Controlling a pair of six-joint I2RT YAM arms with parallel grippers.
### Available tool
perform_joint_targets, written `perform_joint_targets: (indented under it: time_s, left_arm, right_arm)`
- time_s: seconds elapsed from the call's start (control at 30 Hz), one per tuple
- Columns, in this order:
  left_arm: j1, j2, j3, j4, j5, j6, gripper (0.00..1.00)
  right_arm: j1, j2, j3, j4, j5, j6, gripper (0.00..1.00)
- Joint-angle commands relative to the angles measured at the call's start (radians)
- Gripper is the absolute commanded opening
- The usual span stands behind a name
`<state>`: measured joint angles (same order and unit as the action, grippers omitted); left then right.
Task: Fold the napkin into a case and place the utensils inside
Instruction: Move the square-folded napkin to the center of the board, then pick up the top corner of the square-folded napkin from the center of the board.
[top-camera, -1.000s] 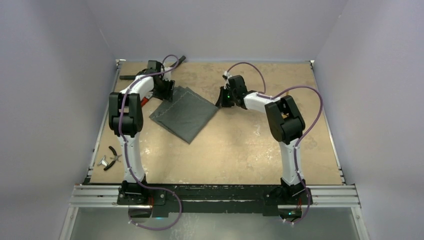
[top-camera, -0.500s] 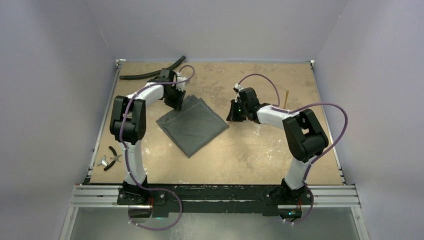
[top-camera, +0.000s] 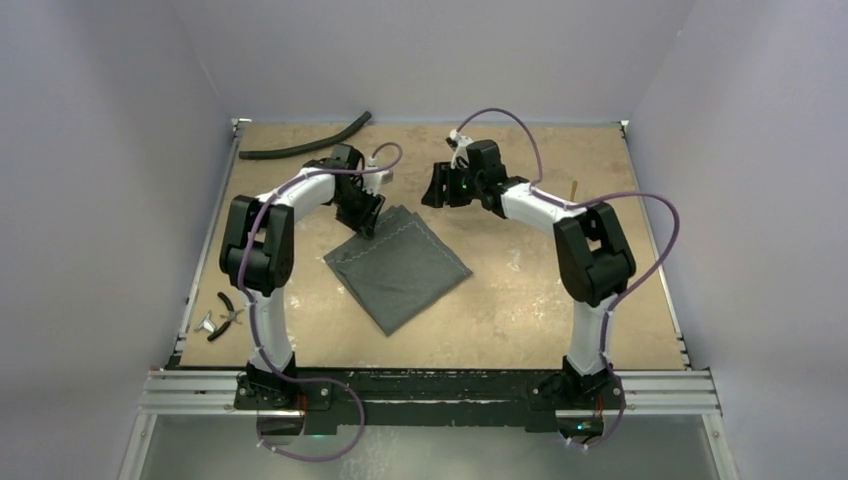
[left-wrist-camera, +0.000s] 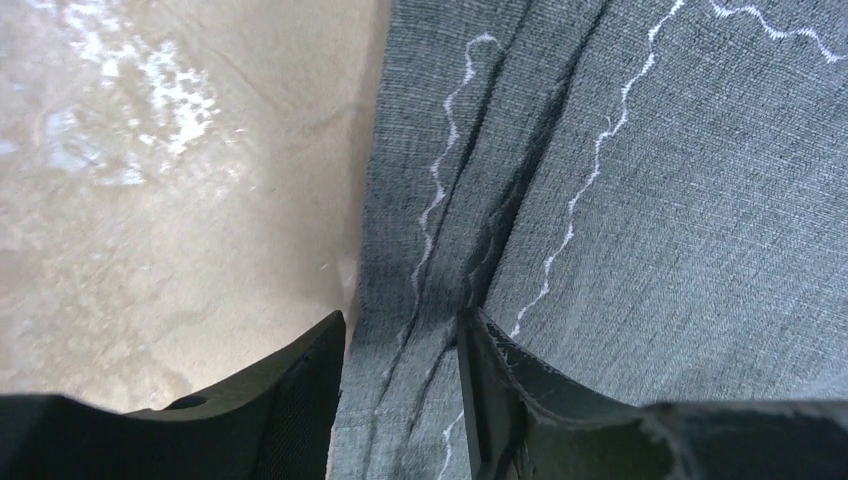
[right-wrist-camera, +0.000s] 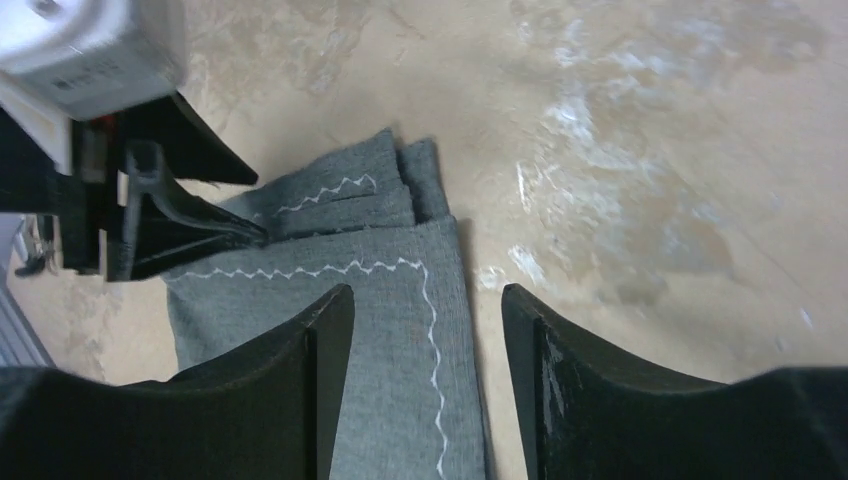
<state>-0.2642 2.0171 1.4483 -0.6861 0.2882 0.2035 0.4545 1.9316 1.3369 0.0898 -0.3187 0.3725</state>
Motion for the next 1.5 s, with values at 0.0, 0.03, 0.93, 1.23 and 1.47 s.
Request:
perform_joint_targets:
  time_s: [0.0,0.03,0.93,1.23,1.47]
  left_arm:
    - [0.033,-0.067,0.088,-0.058,0.024,0.014,0.45]
    - [0.039,-0.062,0.098,-0.057,0.023,0.012,0.45]
    - [0.054,0.195,0.222,0.062,0.188,-0.151,0.4]
    - [0.054,0.176,0.189,0.07,0.177,-0.135,0.38]
    - [0.053,0.163,0.162,0.08,0.186,-0.133,0.37]
  right_arm:
    - [0.006,0.118,0.116,-0.003,-0.214,-0.093,0.6]
    - [0.006,0.146,0.143,-0.008,-0.241,-0.103,0.6]
    - [0.031,0.263,0.191,0.061,-0.321,-0.068,0.19]
    - [0.032,0.197,0.182,0.062,-0.229,-0.085,0.08]
    - [0.037,0.186,0.194,0.058,-0.186,-0.119,0.07]
